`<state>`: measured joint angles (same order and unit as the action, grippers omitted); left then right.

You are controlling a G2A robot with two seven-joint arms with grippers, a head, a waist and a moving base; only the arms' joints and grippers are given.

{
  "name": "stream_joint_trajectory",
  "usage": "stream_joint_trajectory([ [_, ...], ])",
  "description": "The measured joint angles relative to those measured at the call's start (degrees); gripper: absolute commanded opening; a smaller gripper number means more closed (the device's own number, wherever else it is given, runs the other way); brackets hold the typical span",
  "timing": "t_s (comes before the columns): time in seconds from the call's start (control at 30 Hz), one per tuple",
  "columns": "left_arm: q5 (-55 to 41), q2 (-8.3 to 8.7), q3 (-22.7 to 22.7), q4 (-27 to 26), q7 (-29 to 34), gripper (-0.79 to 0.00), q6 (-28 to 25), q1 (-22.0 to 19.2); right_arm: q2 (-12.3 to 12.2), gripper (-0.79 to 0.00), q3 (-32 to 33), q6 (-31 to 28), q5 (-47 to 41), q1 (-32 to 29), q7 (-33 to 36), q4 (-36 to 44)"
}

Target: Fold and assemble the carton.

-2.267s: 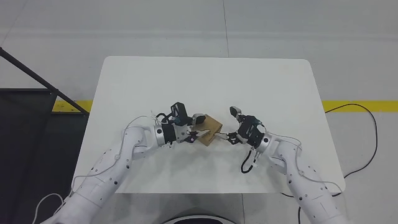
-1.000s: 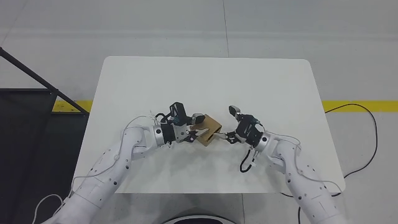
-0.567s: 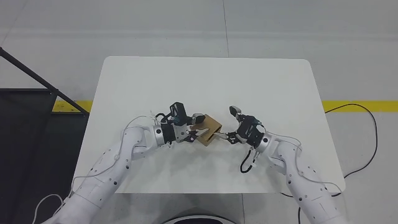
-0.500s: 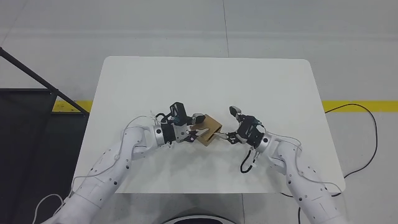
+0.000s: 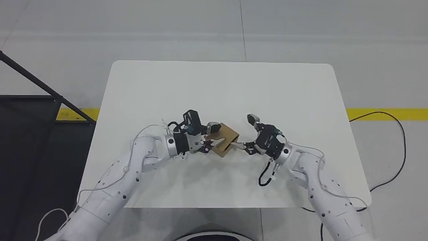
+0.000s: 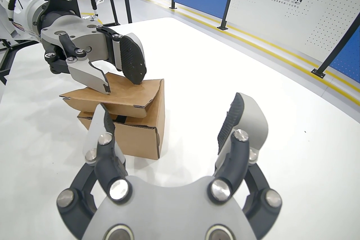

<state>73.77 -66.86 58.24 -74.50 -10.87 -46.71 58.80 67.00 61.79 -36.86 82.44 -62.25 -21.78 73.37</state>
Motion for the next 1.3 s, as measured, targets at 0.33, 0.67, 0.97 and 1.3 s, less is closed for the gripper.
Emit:
stream_joint_trajectory([
  [0.33, 0.04, 0.01, 0.13, -0.03, 0.12, -0.416, 0.09, 0.07, -0.11, -0.012, 0.43, 0.12, 0.07, -0.45, -0.18, 0.59],
  [0.67, 0.09, 0.02, 0.18, -0.06, 0.15, -0.419, -0.06, 0.07, -0.09, -0.012, 0.36, 0.1, -0.01, -0.64, 0.21, 0.9],
  [0.97, 0.0, -0.01, 0.19, -0.13, 0.13, -0.419, 0.07, 0.15, 0.08, -0.012, -0.07, -0.02, -0.06, -0.03, 0.1, 0.36],
  [1.3, -0.03, -0.02, 0.19, -0.01, 0.1, -0.416, 0.0, 0.23, 0.06, 0.0, -0.02, -0.2, 0.0, -0.17, 0.16, -0.01],
])
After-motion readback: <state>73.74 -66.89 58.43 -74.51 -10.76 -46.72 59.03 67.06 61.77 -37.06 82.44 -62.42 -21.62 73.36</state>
